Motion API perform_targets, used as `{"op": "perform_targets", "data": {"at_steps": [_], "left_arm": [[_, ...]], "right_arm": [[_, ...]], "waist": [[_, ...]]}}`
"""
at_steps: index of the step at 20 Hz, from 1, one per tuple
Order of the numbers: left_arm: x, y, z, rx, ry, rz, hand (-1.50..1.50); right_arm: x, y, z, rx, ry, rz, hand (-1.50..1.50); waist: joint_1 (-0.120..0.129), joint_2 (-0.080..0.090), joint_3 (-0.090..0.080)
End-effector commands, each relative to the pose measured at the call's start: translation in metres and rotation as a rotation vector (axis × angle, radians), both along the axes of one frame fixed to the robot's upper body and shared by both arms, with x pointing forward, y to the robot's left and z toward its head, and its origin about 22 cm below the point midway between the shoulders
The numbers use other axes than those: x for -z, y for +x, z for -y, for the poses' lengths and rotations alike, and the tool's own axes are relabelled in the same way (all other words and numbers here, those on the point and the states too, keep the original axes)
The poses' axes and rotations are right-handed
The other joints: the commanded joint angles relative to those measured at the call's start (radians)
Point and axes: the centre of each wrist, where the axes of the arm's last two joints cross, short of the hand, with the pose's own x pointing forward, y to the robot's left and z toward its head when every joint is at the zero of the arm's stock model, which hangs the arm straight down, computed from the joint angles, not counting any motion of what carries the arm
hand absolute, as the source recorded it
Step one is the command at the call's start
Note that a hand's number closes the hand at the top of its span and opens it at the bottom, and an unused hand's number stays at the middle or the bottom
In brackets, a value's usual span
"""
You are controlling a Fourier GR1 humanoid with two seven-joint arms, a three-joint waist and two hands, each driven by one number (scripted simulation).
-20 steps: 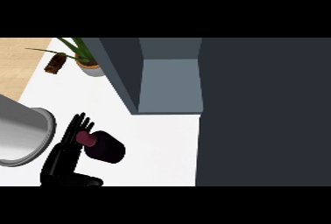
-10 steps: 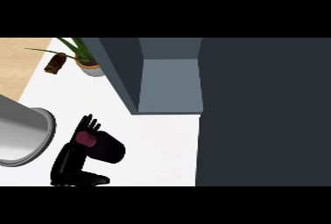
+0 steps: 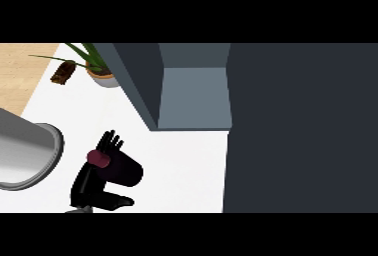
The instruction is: Pick up the wine, place it into the cabinet and close the cabinet
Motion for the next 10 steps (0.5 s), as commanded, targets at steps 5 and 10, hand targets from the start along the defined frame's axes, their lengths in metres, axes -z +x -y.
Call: {"op": "perform_targets", "data": {"at_steps": [5, 10], "left_arm": [[-0.001, 0.016, 0.015, 0.040, -0.084, 0.015, 1.50], [0.014, 0.020, 0.021, 0.124, -0.060, 0.048, 1.50]], "right_arm": [[-0.024, -0.035, 0.000, -0.042, 0.029, 0.069, -1.50], [-0.021, -0.036, 0.008, -0.047, 0.020, 0.053, -1.50]], "waist": [[0.002, -0.001, 0.000], [-0.008, 0.001, 0.000]]}}
